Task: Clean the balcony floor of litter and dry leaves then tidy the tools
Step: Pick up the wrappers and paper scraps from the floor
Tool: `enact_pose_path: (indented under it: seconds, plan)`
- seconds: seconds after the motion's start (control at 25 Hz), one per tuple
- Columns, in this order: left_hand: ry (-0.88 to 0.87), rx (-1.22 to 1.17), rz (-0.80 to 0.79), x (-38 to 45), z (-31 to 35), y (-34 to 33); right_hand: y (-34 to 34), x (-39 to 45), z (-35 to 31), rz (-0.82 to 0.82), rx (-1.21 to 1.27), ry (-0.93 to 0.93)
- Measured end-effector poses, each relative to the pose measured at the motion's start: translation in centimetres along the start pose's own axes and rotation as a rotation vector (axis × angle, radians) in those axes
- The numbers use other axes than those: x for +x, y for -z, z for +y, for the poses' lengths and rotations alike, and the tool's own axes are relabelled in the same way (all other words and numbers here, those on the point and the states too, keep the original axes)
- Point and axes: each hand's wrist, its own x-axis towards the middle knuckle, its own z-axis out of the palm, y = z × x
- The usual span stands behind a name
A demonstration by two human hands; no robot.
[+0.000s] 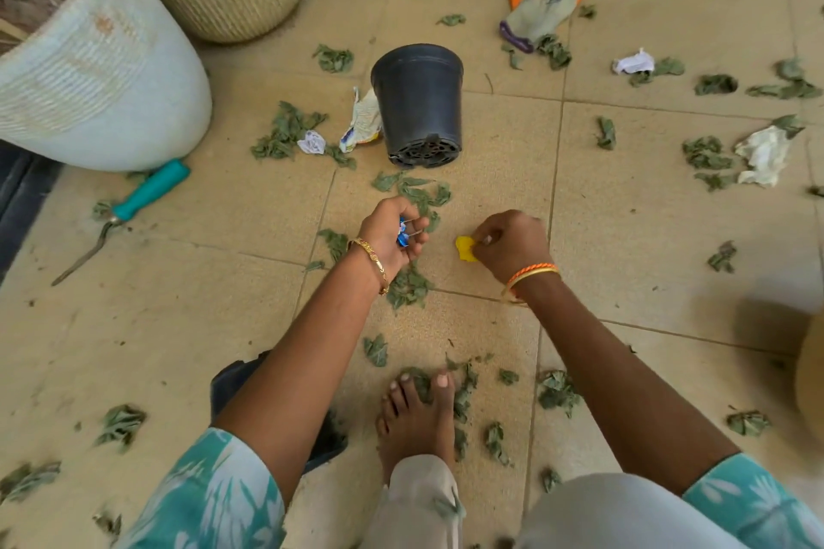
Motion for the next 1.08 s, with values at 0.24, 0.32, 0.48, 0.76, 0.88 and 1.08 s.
enact_pose_path:
  seconds: [0.24,0.32,0.48,0.76,0.88,1.08]
  plan:
    - [0.056,0.015,-0.019,0.1,0.0,0.2,1.4,0.6,-3.9,-0.026,0.579,-0.153]
    - [0.022,-0.043,0.011,0.1,0.6,0.2,0.2,1.2,-6.6,-0.037,0.567,-0.063]
    - [-0.121,-0.113,0.311,2.3,1.8,2.5,-1.0,3.1,-10.6,-0.001,0.347,0.254]
    - [-0.069,-0.214,0.345,3.8,3.8,6.0,-2.2,9.2,-9.5,0.373,-0.468,0.419]
    - [-0.045,-0.217,0.191,4.7,4.2,6.5,-0.6,9.6,-7.8,0.445,-0.431,0.185]
    - [-0.053,-0.386,0.076,4.4,5.7,6.6,-2.0,11.7,-9.7,0.282,-0.387,0.496]
